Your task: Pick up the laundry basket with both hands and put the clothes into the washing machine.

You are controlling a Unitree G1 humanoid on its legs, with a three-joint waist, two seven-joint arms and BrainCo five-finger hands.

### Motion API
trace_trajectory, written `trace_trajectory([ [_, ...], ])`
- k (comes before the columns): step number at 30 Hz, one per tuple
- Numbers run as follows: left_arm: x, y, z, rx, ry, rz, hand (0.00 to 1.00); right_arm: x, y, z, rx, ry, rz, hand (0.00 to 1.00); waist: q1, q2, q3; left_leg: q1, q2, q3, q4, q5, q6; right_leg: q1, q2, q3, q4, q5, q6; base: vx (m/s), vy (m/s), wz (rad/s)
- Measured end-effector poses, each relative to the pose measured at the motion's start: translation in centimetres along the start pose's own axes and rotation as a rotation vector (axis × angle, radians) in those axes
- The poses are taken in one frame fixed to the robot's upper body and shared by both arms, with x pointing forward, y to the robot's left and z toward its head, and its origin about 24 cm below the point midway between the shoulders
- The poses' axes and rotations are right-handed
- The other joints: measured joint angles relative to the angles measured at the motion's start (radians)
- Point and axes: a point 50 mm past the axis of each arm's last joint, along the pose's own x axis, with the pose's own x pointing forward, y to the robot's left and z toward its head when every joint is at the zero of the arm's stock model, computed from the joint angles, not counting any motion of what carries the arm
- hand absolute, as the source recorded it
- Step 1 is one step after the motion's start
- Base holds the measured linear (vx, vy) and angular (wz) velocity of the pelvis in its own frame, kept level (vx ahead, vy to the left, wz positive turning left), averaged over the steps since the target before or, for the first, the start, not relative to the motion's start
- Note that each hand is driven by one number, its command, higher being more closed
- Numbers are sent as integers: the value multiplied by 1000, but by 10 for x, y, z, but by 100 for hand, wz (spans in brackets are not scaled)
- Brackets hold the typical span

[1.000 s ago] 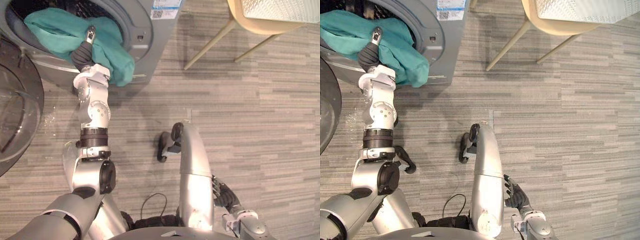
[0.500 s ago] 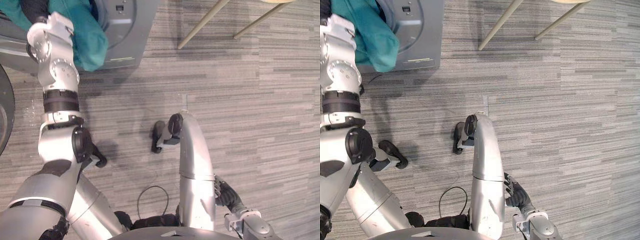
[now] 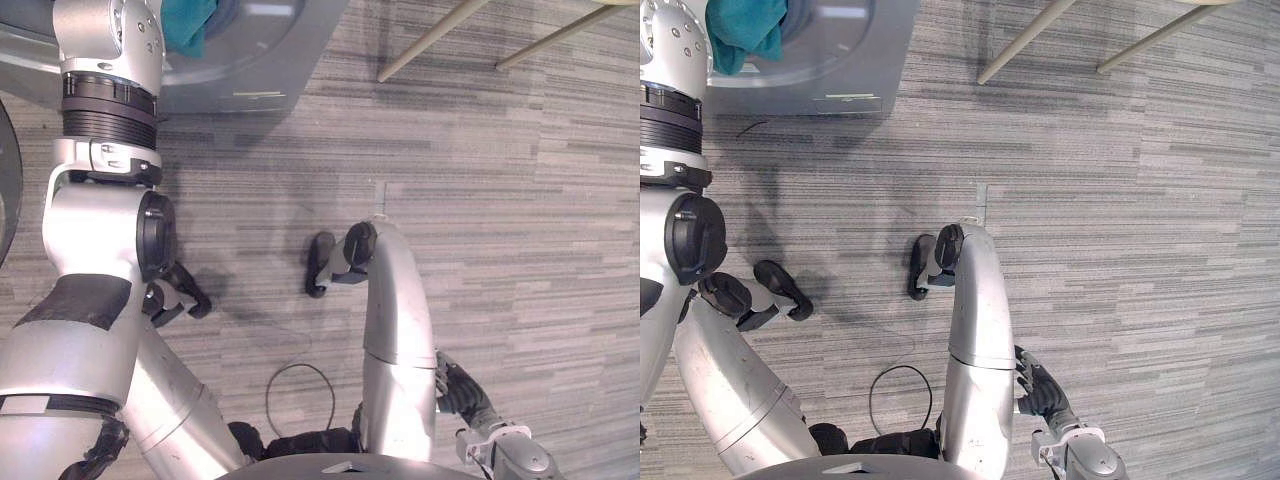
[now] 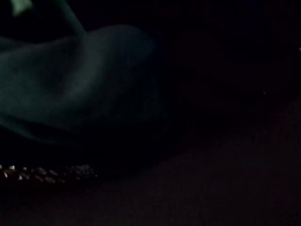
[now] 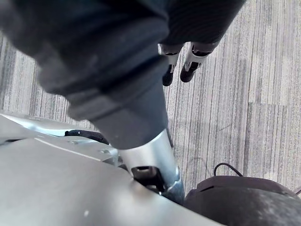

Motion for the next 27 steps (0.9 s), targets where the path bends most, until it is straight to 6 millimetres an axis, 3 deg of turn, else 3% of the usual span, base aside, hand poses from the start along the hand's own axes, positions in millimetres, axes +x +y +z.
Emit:
trace_trajectory([
  [1, 1, 1, 1, 60, -6, -3, 0, 0, 0, -1, 11, 0, -5, 0, 0, -2, 1, 0, 0, -1, 2, 0, 0, 0, 0, 1, 3, 0, 0, 4, -38, -2],
  [4, 6, 12, 5, 459, -62, -26, 0, -1, 2, -4, 59, -3, -22, 0, 1, -8, 3, 0, 4, -8, 11, -1, -7, -3, 4, 3, 14, 0, 0, -6, -61, -5],
  [7, 11, 23, 2, 724, -47, -79, 0, -2, 4, -7, 93, 3, -21, 0, 8, -15, 3, 0, 22, -9, 12, 4, -11, -12, 17, 4, 12, 1, 3, -19, -74, -14],
  [9, 11, 26, -1, 803, -29, -105, 0, -2, 4, -7, 108, 5, -19, 0, 10, -16, 3, -7, 31, -8, 12, 8, -12, -23, 23, 6, 12, 5, -2, -2, -82, -16],
  [16, 14, 36, -2, 861, -8, -99, 0, -4, 5, -9, 149, 9, -2, 0, 14, -20, 3, -62, 64, -47, 33, 9, -14, -63, 54, -16, 13, 21, -24, 39, -63, -19],
  [27, 22, 82, 40, 655, -71, 136, 0, -5, 7, -11, 178, 7, -12, 0, 18, -24, 3, -87, 72, -63, 10, 20, -22, -70, 71, -38, -13, 30, -38, 62, -45, -2],
])
